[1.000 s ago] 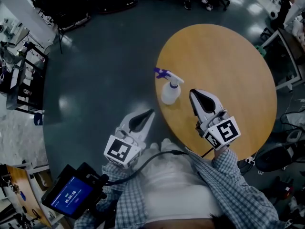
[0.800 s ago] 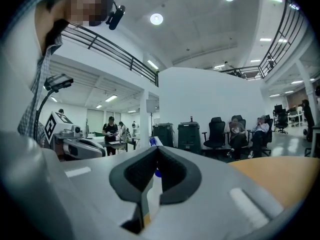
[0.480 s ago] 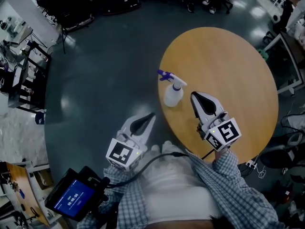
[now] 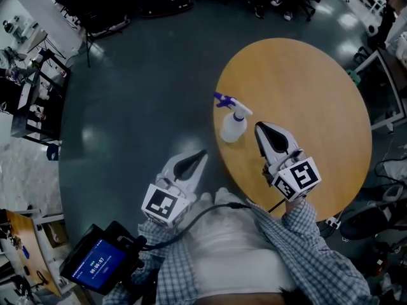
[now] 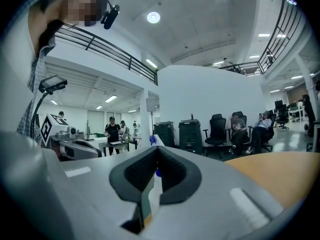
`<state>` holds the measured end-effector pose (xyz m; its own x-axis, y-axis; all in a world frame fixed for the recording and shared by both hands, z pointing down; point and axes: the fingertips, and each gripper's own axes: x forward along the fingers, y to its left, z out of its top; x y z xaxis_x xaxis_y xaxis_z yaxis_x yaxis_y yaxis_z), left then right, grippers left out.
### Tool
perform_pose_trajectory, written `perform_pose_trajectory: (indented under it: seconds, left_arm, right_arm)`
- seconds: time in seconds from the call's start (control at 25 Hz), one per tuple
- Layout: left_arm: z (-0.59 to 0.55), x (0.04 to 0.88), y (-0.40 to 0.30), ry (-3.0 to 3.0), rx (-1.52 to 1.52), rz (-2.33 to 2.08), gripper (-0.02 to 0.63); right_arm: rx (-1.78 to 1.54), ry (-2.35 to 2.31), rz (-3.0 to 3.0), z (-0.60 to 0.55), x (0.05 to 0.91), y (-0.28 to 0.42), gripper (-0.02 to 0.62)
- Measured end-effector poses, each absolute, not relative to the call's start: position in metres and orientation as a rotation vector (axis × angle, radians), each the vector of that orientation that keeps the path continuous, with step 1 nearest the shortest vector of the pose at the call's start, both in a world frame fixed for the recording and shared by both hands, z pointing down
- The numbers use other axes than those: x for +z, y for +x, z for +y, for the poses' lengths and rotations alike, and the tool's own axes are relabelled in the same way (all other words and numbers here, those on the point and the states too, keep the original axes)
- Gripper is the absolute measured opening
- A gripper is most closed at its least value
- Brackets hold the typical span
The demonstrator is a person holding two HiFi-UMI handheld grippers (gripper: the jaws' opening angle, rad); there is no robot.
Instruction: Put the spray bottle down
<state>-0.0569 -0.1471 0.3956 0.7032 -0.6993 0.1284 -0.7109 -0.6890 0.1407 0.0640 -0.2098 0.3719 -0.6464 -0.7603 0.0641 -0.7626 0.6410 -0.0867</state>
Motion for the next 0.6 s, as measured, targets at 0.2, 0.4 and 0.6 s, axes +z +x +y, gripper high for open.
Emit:
perform_pose_trajectory:
  seconds: [0.2, 0.4, 0.6]
  left_arm:
    - [-0.1463, 0.3975, -0.057, 2.718, 0.089, -1.143, 0.002]
    - [-0.1483, 0.396, -0.0534, 2.737, 0.094, -1.132, 0.002]
    - [-0.1488, 0.3947, -0.0538, 2.728, 0.101, -1.14, 0.002]
  right_arm:
    - [0.168, 1.305, -2.821, -0.2105, 0.3737, 0.0639, 0.003]
    - [0.174, 1.314, -2.814, -0.2128, 0.3725, 0.0682, 0.003]
    - [0.172, 1.319, -2.809, -0.213, 0.3725, 0.071, 0.003]
